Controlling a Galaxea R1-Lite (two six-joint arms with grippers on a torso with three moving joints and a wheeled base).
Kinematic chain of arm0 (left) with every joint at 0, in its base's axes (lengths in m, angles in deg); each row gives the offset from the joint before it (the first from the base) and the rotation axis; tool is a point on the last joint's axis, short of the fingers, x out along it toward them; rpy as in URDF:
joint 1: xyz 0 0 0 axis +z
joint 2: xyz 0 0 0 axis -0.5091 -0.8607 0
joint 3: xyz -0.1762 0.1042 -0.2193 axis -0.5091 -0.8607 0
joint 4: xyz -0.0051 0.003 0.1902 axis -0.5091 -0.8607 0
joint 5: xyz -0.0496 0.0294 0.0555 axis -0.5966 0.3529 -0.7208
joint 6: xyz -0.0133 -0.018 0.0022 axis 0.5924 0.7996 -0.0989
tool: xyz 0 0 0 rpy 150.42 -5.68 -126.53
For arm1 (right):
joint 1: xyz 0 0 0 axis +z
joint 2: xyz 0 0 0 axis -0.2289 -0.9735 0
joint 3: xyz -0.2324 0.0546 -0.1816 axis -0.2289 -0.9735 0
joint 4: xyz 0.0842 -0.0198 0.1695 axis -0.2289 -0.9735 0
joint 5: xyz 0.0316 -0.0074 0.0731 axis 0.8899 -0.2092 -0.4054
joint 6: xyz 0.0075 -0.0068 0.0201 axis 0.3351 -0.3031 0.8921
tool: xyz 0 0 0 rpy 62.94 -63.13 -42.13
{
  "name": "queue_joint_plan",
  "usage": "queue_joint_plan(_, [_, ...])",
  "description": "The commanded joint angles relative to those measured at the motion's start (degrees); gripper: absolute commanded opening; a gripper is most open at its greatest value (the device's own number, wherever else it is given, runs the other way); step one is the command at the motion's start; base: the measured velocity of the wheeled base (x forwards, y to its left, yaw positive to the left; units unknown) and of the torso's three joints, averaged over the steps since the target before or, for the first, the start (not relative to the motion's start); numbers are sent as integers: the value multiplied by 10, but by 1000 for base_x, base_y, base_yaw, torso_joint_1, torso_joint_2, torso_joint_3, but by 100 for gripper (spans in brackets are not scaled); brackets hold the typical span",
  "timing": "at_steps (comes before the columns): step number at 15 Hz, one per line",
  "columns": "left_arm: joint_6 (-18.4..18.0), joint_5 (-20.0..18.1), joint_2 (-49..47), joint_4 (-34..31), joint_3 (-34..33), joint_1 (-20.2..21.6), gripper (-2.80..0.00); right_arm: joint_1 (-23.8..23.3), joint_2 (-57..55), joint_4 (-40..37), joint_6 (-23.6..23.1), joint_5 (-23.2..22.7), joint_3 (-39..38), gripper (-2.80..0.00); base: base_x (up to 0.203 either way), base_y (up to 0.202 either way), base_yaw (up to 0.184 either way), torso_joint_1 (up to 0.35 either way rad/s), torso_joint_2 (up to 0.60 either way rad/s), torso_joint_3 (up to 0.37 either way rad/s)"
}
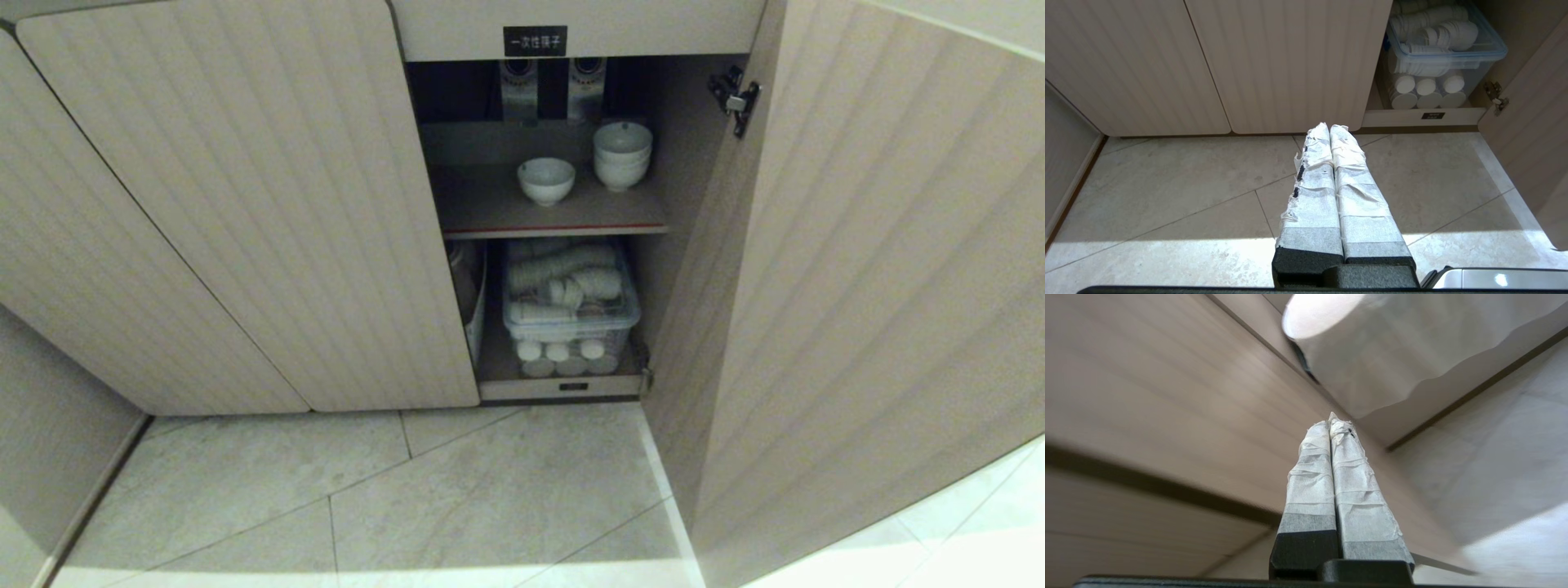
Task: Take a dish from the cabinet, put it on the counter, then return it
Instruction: Close the cabinet door
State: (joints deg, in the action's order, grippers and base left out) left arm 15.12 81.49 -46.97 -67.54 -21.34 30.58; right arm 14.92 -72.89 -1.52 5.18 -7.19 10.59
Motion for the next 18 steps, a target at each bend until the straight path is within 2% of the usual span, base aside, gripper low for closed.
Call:
queue_joint_plan(1, [0,0,0,0,0,0,-280,21,-67,34,59,0,4,-280,0,0,0,0,0,0])
queue_joint_plan(5, [0,0,0,0,0,-1,-280,79,-72,33,122,-7,6,-280,0,0,0,0,0,0])
queue_joint_plan(12, [0,0,0,0,0,0,-280,138,-76,39,177,-22,5,-280,0,0,0,0,0,0])
queue_joint_plan(18, [0,0,0,0,0,-1,-280,162,-103,96,187,-23,3,-280,0,0,0,0,0,0])
